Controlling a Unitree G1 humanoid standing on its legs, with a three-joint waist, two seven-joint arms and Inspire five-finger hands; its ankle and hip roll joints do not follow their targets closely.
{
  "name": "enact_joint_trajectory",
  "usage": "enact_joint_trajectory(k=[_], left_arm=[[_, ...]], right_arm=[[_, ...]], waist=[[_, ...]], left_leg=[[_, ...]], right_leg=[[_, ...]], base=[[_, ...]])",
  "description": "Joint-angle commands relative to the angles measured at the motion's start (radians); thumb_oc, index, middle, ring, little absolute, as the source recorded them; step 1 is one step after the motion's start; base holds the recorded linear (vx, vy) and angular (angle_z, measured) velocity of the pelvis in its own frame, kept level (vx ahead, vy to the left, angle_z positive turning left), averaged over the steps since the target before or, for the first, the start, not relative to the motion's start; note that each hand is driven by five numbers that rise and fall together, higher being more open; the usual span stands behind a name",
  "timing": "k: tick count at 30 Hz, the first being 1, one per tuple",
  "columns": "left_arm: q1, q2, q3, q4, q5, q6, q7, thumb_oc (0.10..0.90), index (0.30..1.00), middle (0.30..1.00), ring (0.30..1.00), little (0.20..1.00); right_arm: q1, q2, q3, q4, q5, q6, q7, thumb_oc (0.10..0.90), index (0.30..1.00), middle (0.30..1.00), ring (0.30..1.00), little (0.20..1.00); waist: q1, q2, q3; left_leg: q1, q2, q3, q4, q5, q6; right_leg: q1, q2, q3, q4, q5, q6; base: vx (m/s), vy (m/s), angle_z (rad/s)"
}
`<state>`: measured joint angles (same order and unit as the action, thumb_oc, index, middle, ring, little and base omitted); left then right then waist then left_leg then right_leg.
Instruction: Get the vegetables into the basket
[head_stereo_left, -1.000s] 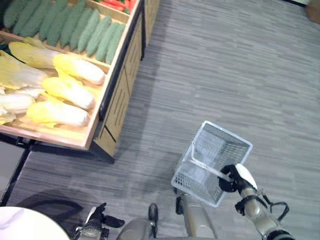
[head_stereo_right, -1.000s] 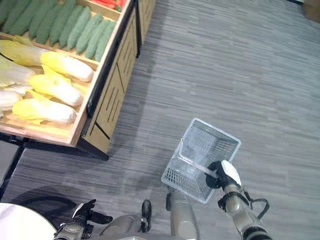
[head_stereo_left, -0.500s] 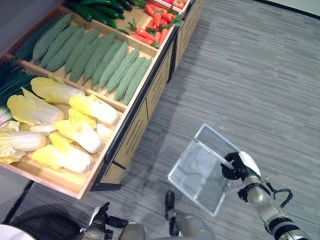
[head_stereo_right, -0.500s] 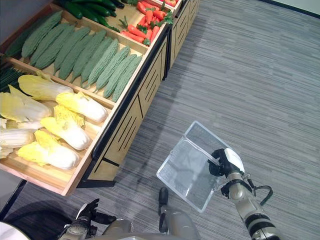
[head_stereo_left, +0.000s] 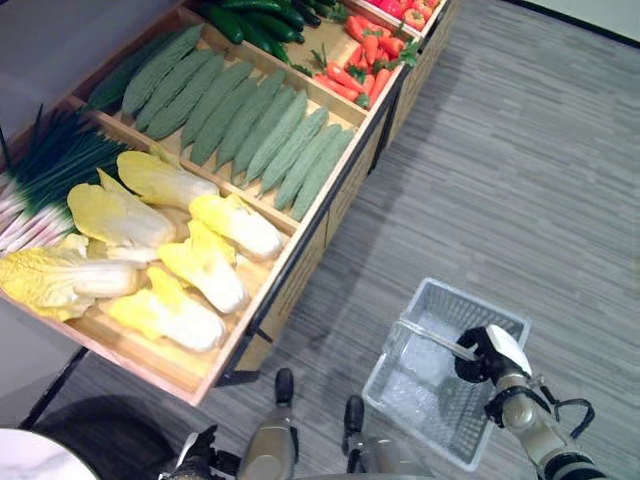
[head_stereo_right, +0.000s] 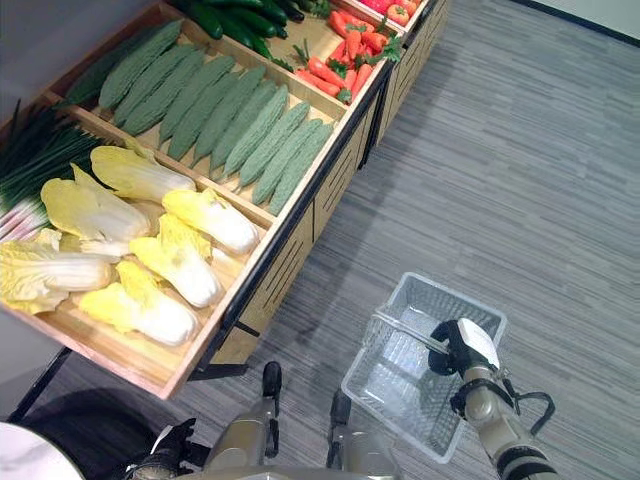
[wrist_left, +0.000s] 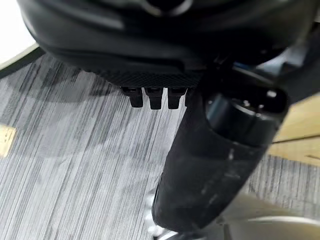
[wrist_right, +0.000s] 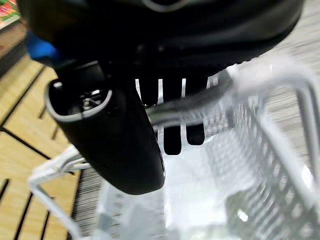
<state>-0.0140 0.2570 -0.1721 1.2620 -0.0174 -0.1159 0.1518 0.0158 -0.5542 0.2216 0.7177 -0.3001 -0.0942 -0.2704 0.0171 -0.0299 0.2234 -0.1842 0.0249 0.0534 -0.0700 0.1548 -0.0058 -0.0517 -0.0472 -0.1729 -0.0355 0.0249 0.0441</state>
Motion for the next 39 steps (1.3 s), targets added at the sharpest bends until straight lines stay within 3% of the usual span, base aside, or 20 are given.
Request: enact_joint_trajectory(k=[1, 10, 11, 13, 14, 16, 17, 18, 21, 22, 24, 25, 29, 31, 32, 33, 34, 36, 37, 39], left_arm=[[-0.018, 0.044, 0.002, 0.013, 0.021, -0.026, 0.012, 0.900, 1.000, 1.000, 1.000, 1.000], [-0.006, 0.055, 0.027, 0.028, 0.016, -0.022, 0.021, 0.900, 1.000, 1.000, 1.000, 1.000], [-0.003, 0.052, 0.030, 0.029, 0.016, -0.021, 0.021, 0.900, 1.000, 1.000, 1.000, 1.000], [0.001, 0.051, 0.032, 0.029, 0.014, -0.022, 0.020, 0.900, 1.000, 1.000, 1.000, 1.000], [-0.009, 0.056, 0.024, 0.034, 0.005, -0.025, 0.019, 0.900, 1.000, 1.000, 1.000, 1.000], [-0.013, 0.058, 0.018, 0.031, -0.008, -0.027, 0.021, 0.900, 1.000, 1.000, 1.000, 1.000], [-0.025, 0.065, 0.017, 0.038, -0.020, -0.030, 0.021, 0.900, 1.000, 1.000, 1.000, 1.000], [-0.030, 0.069, 0.016, 0.045, -0.024, -0.030, 0.021, 0.900, 1.000, 1.000, 1.000, 1.000], [-0.039, 0.078, 0.018, 0.054, -0.023, -0.027, 0.022, 0.900, 1.000, 1.000, 1.000, 1.000], [-0.038, 0.080, 0.027, 0.066, -0.026, -0.024, 0.028, 0.900, 1.000, 1.000, 1.000, 1.000], [-0.029, 0.071, 0.032, 0.069, -0.030, -0.017, 0.031, 0.900, 1.000, 1.000, 1.000, 1.000], [-0.028, 0.070, 0.032, 0.069, -0.030, -0.017, 0.031, 0.900, 1.000, 1.000, 1.000, 1.000], [-0.015, 0.049, 0.039, 0.077, -0.037, -0.007, 0.036, 0.900, 1.000, 1.000, 1.000, 1.000], [-0.020, 0.041, 0.036, 0.066, -0.046, -0.005, 0.040, 0.900, 1.000, 1.000, 1.000, 1.000], [-0.022, 0.040, 0.040, 0.064, -0.046, -0.002, 0.040, 0.900, 1.000, 1.000, 1.000, 1.000], [-0.021, 0.038, 0.046, 0.067, -0.038, 0.002, 0.041, 0.900, 1.000, 1.000, 1.000, 1.000], [-0.022, 0.034, 0.045, 0.068, -0.026, 0.004, 0.042, 0.900, 1.000, 1.000, 1.000, 1.000], [-0.020, 0.026, 0.045, 0.075, -0.014, 0.005, 0.041, 0.900, 1.000, 1.000, 1.000, 1.000], [-0.014, 0.025, 0.050, 0.072, -0.019, 0.003, 0.042, 0.900, 1.000, 1.000, 1.000, 1.000], [-0.016, 0.025, 0.038, 0.074, -0.012, 0.009, 0.040, 0.900, 1.000, 1.000, 1.000, 1.000]], right_arm=[[-0.060, -0.036, -0.041, -0.093, -0.002, -0.060, -0.055, 0.400, 0.300, 0.300, 0.300, 0.300], [-0.082, -0.004, -0.013, -0.049, 0.002, -0.059, -0.050, 0.400, 0.300, 0.300, 0.300, 0.300], [-0.090, 0.002, -0.009, -0.037, 0.004, -0.059, -0.049, 0.400, 0.300, 0.300, 0.300, 0.300], [-0.101, 0.005, -0.001, -0.011, 0.002, -0.058, -0.048, 0.400, 0.300, 0.300, 0.300, 0.300], [-0.104, 0.002, -0.004, 0.024, 0.004, -0.057, -0.051, 0.400, 0.300, 0.300, 0.300, 0.300], [-0.112, -0.005, -0.003, 0.070, 0.006, -0.051, -0.059, 0.400, 0.300, 0.300, 0.300, 0.300], [-0.112, -0.012, -0.006, 0.091, 0.010, -0.041, -0.055, 0.400, 0.300, 0.300, 0.300, 0.300], [-0.106, -0.015, -0.009, 0.104, 0.015, -0.040, -0.058, 0.400, 0.300, 0.300, 0.300, 0.300], [-0.082, -0.017, -0.025, 0.109, 0.020, -0.035, -0.061, 0.400, 0.300, 0.300, 0.300, 0.300], [-0.080, -0.014, -0.028, 0.103, 0.025, -0.038, -0.060, 0.400, 0.300, 0.300, 0.300, 0.300], [-0.074, -0.028, -0.031, 0.099, 0.035, -0.043, -0.057, 0.400, 0.300, 0.300, 0.300, 0.300], [-0.074, -0.029, -0.031, 0.099, 0.035, -0.043, -0.057, 0.400, 0.300, 0.300, 0.300, 0.300], [-0.069, -0.081, -0.034, 0.065, 0.035, -0.058, -0.059, 0.400, 0.300, 0.300, 0.300, 0.300], [-0.069, -0.095, -0.043, 0.062, 0.038, -0.056, -0.062, 0.400, 0.300, 0.300, 0.300, 0.300], [-0.066, -0.099, -0.047, 0.061, 0.039, -0.053, -0.059, 0.400, 0.300, 0.300, 0.300, 0.300], [-0.057, -0.097, -0.053, 0.062, 0.040, -0.048, -0.058, 0.400, 0.300, 0.300, 0.300, 0.300], [-0.047, -0.092, -0.062, 0.067, 0.046, -0.047, -0.063, 0.400, 0.300, 0.300, 0.300, 0.300], [-0.040, -0.084, -0.061, 0.068, 0.050, -0.049, -0.059, 0.400, 0.300, 0.300, 0.300, 0.300], [-0.043, -0.079, -0.058, 0.075, 0.051, -0.049, -0.059, 0.400, 0.300, 0.300, 0.300, 0.300], [-0.049, -0.073, -0.056, 0.085, 0.056, -0.048, -0.062, 0.400, 0.300, 0.300, 0.300, 0.300]], waist=[[0.026, -0.034, -0.057], [0.049, -0.058, -0.071], [0.056, -0.059, -0.068], [0.063, -0.046, -0.056], [0.029, -0.017, -0.038], [0.019, -0.006, -0.034], [0.003, -0.021, -0.033], [-0.006, -0.023, -0.032], [-0.006, -0.035, -0.043], [0.002, -0.044, -0.049], [0.006, -0.036, -0.061], [0.003, -0.034, -0.062], [0.003, -0.009, -0.057], [-0.006, -0.010, -0.045], [-0.014, -0.013, -0.045], [-0.020, -0.018, -0.053], [-0.028, -0.021, -0.062], [-0.029, -0.022, -0.075], [-0.028, -0.019, -0.080], [-0.033, -0.005, -0.077]], left_leg=[[0.010, 0.010, -0.013, 0.098, -0.113, -0.020], [0.057, -0.001, 0.004, 0.072, -0.141, -0.001], [0.062, -0.005, 0.006, 0.073, -0.146, 0.005], [0.077, -0.009, 0.006, 0.068, -0.145, 0.023], [0.107, -0.001, -0.056, 0.042, -0.129, 0.023], [0.128, 0.012, -0.095, 0.032, -0.127, 0.006], [0.130, 0.011, -0.159, 0.043, -0.140, -0.018], [0.130, 0.014, -0.194, 0.053, -0.153, -0.025], [0.121, 0.019, -0.247, 0.065, -0.154, -0.043], [0.122, 0.036, -0.270, 0.063, -0.148, -0.061], [0.101, 0.086, -0.310, 0.040, -0.109, -0.096], [0.101, 0.087, -0.314, 0.038, -0.108, -0.097], [0.043, 0.144, -0.338, 0.012, -0.009, -0.134], [0.014, 0.137, -0.267, 0.017, 0.010, -0.117], [0.014, 0.134, -0.195, 0.026, 0.002, -0.105], [0.028, 0.120, -0.088, 0.054, -0.030, -0.096], [0.043, 0.098, -0.028, 0.094, -0.073, -0.091], [0.063, 0.048, -0.041, 0.116, -0.130, -0.075], [0.073, 0.028, -0.059, 0.092, -0.136, -0.066], [0.068, 0.029, -0.016, 0.042, -0.106, -0.064]], right_leg=[[-0.043, -0.087, 0.016, 0.144, -0.025, 0.095], [-0.041, -0.107, 0.033, 0.128, 0.017, 0.128], [-0.051, -0.110, 0.035, 0.154, 0.032, 0.137], [-0.106, -0.120, 0.051, 0.328, 0.083, 0.164], [-0.184, -0.087, 0.123, 0.443, 0.111, 0.157], [-0.205, -0.115, 0.141, 0.355, 0.108, 0.143], [-0.193, -0.122, 0.240, 0.184, 0.115, 0.146], [-0.187, -0.106, 0.313, 0.141, 0.105, 0.147], [-0.169, -0.097, 0.365, 0.125, 0.085, 0.147], [-0.155, -0.098, 0.329, 0.117, 0.075, 0.142], [-0.135, -0.075, 0.271, 0.127, 0.027, 0.120], [-0.135, -0.074, 0.267, 0.128, 0.026, 0.119], [-0.112, -0.023, 0.166, 0.141, -0.031, 0.068], [-0.103, -0.037, 0.130, 0.129, -0.023, 0.063], [-0.101, -0.045, 0.111, 0.117, -0.013, 0.060], [-0.095, -0.054, 0.084, 0.091, 0.002, 0.057], [-0.095, -0.067, 0.053, 0.069, 0.015, 0.054], [-0.090, -0.067, 0.030, 0.041, 0.024, 0.052], [-0.094, -0.058, 0.032, 0.040, 0.028, 0.055], [-0.097, -0.057, 0.005, 0.047, 0.029, 0.062]], base=[[0.07, 0.165, -0.12], [0.04, 0.075, -0.12], [0.00, 0.094, -0.15], [0.02, 0.103, -0.35], [0.10, 0.030, -0.24], [0.20, -0.214, 1.27], [0.25, -0.441, 1.62], [0.23, -0.450, 0.92], [0.10, -0.222, 1.10], [0.11, -0.510, 1.09], [0.04, -0.472, 0.87], [0.03, -0.419, 1.29], [-0.01, -0.391, 0.72], [-0.09, -0.214, 0.72], [-0.10, -0.220, 0.91], [-0.13, -0.226, 0.91], [-0.12, -0.191, 0.67], [-0.04, -0.092, 0.69], [0.00, -0.015, 0.74], [0.00, 0.041, 0.40]])
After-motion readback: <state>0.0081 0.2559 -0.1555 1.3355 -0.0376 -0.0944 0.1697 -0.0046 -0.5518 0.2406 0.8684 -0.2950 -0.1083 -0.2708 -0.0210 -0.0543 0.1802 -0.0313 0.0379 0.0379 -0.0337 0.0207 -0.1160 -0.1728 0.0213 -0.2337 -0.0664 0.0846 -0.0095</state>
